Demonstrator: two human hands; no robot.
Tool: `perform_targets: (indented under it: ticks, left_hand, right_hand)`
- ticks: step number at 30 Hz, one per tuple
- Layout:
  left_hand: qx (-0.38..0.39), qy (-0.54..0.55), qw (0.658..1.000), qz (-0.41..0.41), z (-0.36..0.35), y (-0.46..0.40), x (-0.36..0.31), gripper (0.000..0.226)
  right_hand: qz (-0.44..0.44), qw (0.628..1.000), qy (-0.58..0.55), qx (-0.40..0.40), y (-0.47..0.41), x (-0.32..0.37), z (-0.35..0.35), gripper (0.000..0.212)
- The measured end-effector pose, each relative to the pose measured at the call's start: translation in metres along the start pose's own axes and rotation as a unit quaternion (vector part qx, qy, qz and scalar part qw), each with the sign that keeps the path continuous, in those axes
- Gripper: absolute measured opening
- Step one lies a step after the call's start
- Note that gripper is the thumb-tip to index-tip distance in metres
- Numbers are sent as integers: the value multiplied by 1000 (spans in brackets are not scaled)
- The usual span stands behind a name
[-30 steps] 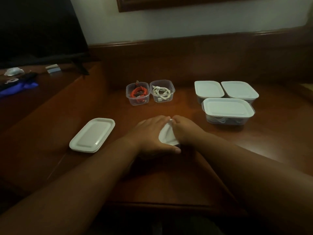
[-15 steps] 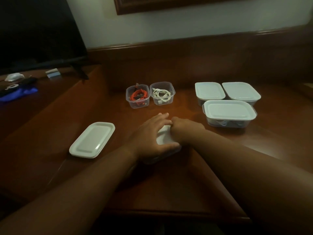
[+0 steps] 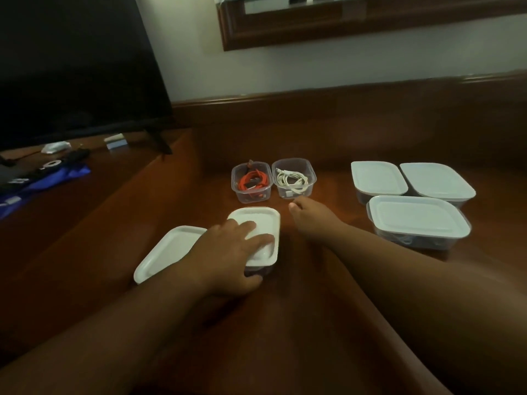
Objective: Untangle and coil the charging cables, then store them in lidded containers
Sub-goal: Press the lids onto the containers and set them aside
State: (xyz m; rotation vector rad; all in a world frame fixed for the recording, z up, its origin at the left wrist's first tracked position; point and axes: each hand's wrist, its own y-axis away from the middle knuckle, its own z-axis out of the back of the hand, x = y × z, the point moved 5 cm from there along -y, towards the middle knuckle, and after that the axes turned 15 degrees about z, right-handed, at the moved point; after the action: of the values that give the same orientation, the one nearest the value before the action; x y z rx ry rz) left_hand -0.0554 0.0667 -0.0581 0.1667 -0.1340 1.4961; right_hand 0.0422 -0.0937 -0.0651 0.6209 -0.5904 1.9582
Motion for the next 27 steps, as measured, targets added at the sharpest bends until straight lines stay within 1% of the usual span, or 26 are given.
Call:
perform_targets:
  ticks: [3, 6, 9, 11, 13, 16, 19, 23, 25, 27]
  left_hand:
    - [-12, -29, 997, 72, -1, -24, 18, 78]
    - [-15, -34, 992, 121, -2, -47, 34, 76]
    - [-21, -28, 988, 153, -3, -72, 51, 79]
    - [-22, -10, 984, 178, -3, -89, 66, 80]
    - [-18, -5, 982, 187, -4, -104, 82, 78]
    - [-14, 18, 982, 187, -8, -127, 105, 77]
    - [-4, 51, 981, 189, -20, -150, 127, 77]
    - [-2, 29, 983, 183, -31, -171, 146, 76]
    - [-14, -3, 983, 186, -33, -175, 148, 74]
    - [-29, -5, 980, 199, -33, -173, 147, 74]
  right_hand:
    - [21, 999, 39, 16, -24, 7, -4, 26]
    - [72, 991, 116, 10, -45, 19, -8, 28]
    - [157, 966, 207, 11, -65, 31, -16, 36]
    - [212, 940, 264, 28, -75, 35, -26, 48]
    - [230, 921, 310, 59, -85, 34, -36, 58]
    - [224, 916, 320, 87, -93, 32, -49, 62]
    - [223, 921, 312, 70, -93, 36, -52, 56]
    - [234, 917, 314, 73, -89, 36, -57, 56]
    - [242, 916, 310, 75, -85, 36, -56, 57]
    - [244, 919, 299, 78, -79, 36, -54, 57]
